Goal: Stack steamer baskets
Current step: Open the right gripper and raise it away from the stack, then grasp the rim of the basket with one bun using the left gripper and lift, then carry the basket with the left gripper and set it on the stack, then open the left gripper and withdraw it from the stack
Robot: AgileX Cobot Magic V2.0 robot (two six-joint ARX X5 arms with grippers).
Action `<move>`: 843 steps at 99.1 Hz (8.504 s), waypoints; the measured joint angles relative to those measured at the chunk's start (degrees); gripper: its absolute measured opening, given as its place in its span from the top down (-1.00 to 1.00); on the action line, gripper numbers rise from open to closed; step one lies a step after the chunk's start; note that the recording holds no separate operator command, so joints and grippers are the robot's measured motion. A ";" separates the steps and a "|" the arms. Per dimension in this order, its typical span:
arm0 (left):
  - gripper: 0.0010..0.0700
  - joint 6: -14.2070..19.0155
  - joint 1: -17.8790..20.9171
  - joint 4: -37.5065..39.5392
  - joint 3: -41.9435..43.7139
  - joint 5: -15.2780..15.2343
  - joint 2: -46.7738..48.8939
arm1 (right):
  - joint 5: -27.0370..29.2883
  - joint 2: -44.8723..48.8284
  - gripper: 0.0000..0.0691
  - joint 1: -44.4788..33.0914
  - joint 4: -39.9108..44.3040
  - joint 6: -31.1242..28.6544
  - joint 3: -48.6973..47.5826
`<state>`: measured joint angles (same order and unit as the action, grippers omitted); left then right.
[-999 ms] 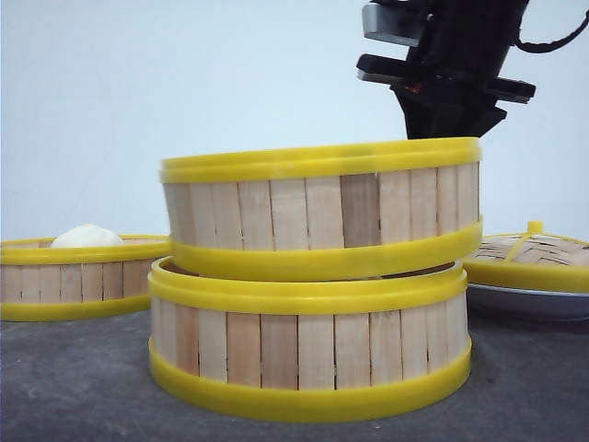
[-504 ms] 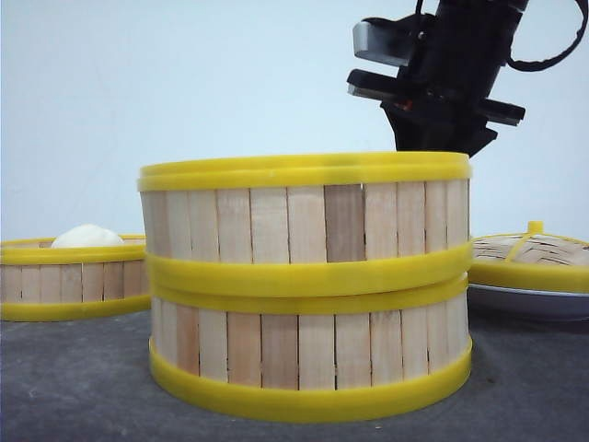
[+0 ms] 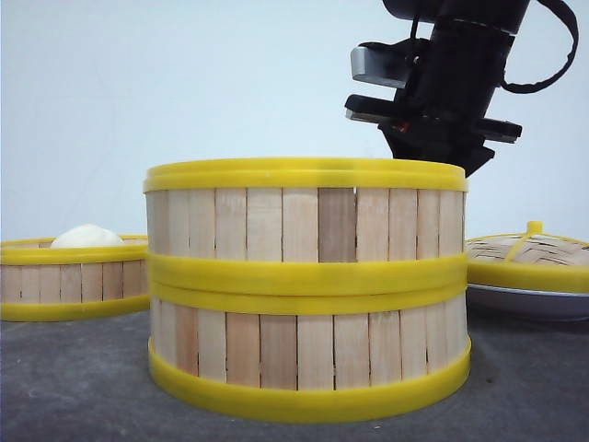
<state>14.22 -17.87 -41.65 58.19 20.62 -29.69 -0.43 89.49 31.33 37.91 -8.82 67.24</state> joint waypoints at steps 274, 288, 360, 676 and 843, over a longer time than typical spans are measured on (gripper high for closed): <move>0.90 0.59 23.56 17.16 6.27 -19.21 -67.87 | 7.54 -53.09 0.00 10.36 13.40 -3.26 -0.24; 0.95 0.35 23.76 16.13 6.97 -19.23 -67.84 | 7.54 -53.09 0.03 10.36 13.11 -3.26 -0.24; 0.95 -2.47 14.25 -3.23 20.68 -2.19 -42.77 | 7.52 -53.09 0.01 10.36 13.22 -3.21 -0.24; 0.95 -7.56 -13.16 -8.90 27.56 -12.61 -60.50 | 6.45 -53.07 0.01 10.36 14.29 -3.02 -0.24; 0.35 -8.94 -11.13 -0.13 27.80 -17.99 -31.74 | 15.65 -44.02 -0.39 7.96 18.62 -3.67 -0.24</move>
<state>5.28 -28.99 -41.78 86.00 2.63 -61.43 15.22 45.47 39.29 56.53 -12.49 67.00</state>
